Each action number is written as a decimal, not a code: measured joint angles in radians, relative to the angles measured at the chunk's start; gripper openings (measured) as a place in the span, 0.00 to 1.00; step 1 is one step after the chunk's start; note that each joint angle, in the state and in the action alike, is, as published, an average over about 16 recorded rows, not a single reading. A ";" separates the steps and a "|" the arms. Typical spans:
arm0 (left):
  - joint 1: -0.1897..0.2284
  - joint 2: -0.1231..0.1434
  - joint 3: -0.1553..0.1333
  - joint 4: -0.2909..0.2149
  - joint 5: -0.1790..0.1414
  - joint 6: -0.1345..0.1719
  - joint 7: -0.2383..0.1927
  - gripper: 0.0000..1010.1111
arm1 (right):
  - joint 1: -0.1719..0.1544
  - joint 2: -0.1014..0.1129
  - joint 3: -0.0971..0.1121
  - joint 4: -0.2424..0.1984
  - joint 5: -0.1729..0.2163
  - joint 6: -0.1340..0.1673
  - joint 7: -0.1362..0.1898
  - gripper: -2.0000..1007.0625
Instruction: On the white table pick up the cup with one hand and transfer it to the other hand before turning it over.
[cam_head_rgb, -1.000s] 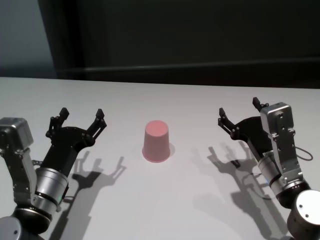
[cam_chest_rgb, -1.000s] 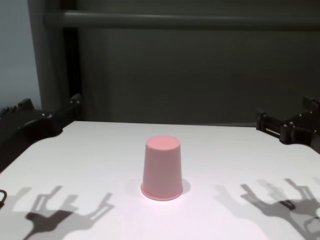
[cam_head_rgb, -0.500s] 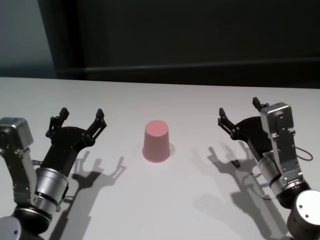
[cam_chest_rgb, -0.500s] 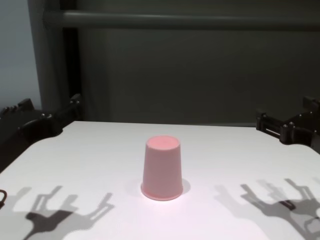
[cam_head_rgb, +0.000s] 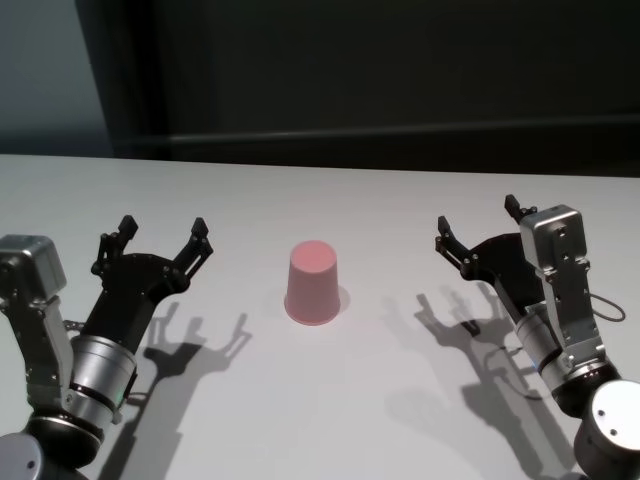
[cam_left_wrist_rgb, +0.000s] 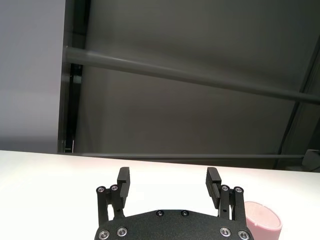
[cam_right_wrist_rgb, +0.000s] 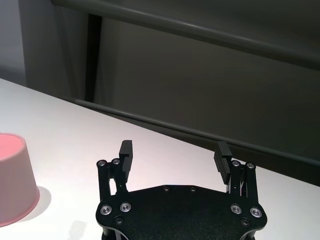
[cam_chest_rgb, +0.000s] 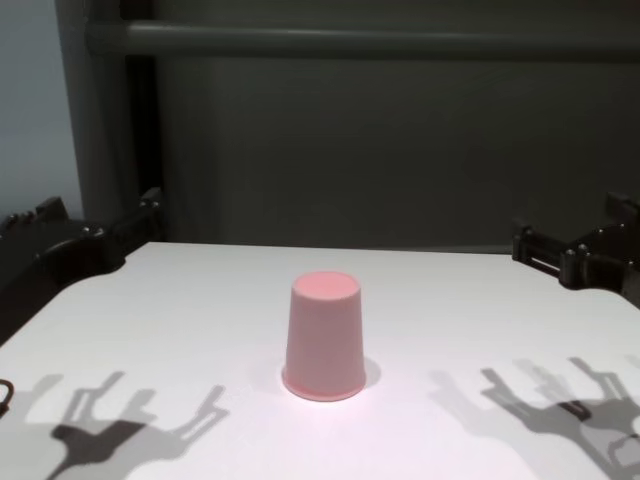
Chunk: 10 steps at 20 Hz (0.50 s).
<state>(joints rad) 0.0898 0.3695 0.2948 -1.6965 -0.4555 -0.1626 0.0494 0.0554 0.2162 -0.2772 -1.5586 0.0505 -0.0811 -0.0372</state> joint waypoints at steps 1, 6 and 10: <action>0.000 0.000 0.000 0.000 0.000 0.000 0.000 0.99 | 0.000 0.000 0.000 0.000 0.000 0.000 0.000 0.99; 0.000 0.000 0.000 0.000 0.000 0.000 0.000 0.99 | 0.000 0.000 0.000 -0.001 0.000 0.000 0.000 0.99; 0.000 0.000 0.000 0.000 0.000 0.000 0.000 0.99 | 0.000 0.000 0.000 -0.001 0.000 0.000 0.000 0.99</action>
<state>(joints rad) 0.0898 0.3695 0.2948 -1.6965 -0.4555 -0.1626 0.0494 0.0552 0.2165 -0.2776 -1.5593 0.0504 -0.0807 -0.0372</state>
